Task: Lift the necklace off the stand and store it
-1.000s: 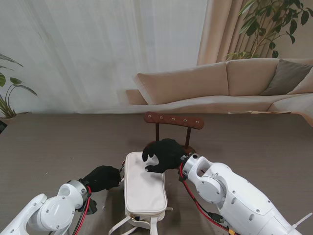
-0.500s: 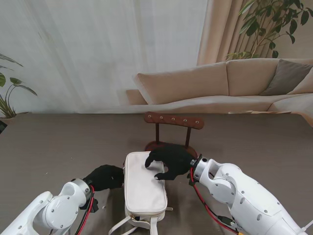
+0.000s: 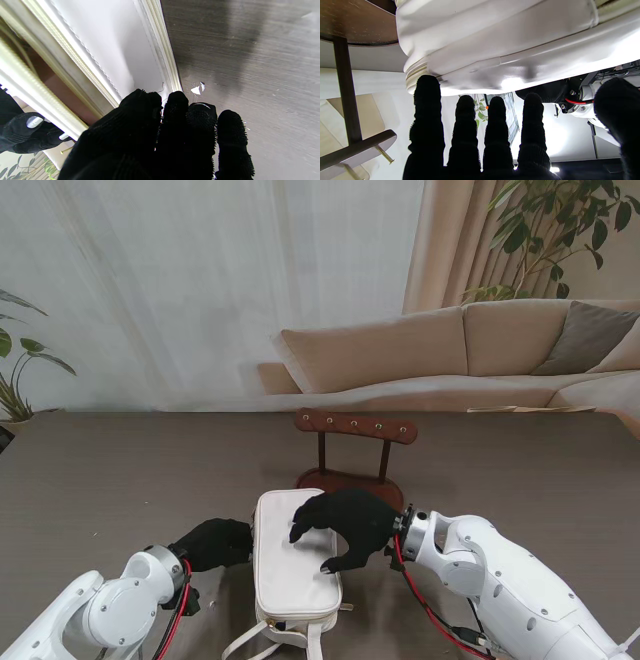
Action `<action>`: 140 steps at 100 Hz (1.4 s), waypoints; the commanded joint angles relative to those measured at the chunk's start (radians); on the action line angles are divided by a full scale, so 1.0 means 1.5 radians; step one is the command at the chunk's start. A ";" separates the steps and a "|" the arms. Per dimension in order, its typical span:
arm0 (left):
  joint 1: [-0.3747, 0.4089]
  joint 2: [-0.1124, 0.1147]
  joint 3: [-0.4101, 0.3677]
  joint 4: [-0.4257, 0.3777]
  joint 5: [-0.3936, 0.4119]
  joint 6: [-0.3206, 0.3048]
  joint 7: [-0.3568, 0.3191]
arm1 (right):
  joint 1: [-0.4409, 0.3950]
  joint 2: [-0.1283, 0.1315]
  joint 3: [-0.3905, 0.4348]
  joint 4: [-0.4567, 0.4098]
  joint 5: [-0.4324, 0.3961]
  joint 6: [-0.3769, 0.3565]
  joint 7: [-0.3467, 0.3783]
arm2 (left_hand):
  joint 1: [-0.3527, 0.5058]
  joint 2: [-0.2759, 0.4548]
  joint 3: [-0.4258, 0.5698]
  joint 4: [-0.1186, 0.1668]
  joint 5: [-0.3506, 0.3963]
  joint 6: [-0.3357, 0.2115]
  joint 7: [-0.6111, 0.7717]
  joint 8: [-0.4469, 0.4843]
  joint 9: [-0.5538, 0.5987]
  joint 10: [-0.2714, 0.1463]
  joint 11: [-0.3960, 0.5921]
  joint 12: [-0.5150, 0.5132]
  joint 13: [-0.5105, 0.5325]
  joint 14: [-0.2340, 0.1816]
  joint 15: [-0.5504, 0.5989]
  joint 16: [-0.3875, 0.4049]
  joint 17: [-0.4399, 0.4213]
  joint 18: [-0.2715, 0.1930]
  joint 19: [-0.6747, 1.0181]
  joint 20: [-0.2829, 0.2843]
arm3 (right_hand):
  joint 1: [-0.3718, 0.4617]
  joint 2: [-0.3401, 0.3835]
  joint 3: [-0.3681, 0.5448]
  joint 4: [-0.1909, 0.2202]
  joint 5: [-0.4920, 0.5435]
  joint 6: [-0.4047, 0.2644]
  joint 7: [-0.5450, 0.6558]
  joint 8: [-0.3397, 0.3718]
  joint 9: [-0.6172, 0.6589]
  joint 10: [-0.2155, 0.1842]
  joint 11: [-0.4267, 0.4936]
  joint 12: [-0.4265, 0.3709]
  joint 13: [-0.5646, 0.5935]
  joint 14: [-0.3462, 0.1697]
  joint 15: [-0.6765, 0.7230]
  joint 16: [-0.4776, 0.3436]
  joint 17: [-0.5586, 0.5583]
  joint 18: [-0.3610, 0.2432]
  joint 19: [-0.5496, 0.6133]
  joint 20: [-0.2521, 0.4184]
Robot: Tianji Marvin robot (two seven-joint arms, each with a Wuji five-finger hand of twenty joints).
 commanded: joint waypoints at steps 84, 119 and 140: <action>0.049 0.014 -0.062 -0.051 -0.056 -0.041 -0.089 | 0.026 0.016 -0.072 -0.010 0.034 0.020 0.124 | -0.040 -0.029 0.157 -0.079 0.019 -0.036 0.144 0.059 0.061 -0.032 0.058 0.049 0.012 -0.079 0.121 0.034 0.029 -0.010 0.036 0.006 | -0.060 0.006 -0.045 -0.032 -0.137 0.027 -0.051 -0.098 -0.121 0.020 -0.061 -0.036 -0.117 0.006 -0.051 -0.031 -0.351 -0.023 -0.119 -0.014; 0.105 0.015 -0.104 -0.101 -0.054 -0.046 -0.102 | 0.042 0.019 -0.101 -0.007 0.069 0.052 0.170 | -0.038 -0.029 0.157 -0.076 0.020 -0.037 0.137 0.052 0.057 -0.030 0.047 0.047 0.004 -0.072 0.113 0.034 0.023 -0.013 0.030 0.002 | -0.041 0.035 -0.084 -0.025 -0.132 0.024 -0.047 -0.105 -0.110 0.019 -0.063 -0.038 -0.108 0.008 -0.055 -0.028 -0.348 -0.025 -0.134 0.003; 0.147 0.012 -0.141 -0.133 -0.028 -0.044 -0.093 | 0.043 0.021 -0.101 -0.005 0.079 0.053 0.185 | -0.031 -0.027 0.150 -0.071 0.021 -0.039 0.130 0.048 0.055 -0.031 0.033 0.045 0.000 -0.063 0.092 0.034 0.018 -0.014 0.023 -0.001 | -0.036 0.045 -0.094 -0.022 -0.119 0.020 -0.041 -0.103 -0.100 0.019 -0.059 -0.035 -0.098 0.015 -0.053 -0.025 -0.343 -0.023 -0.136 0.010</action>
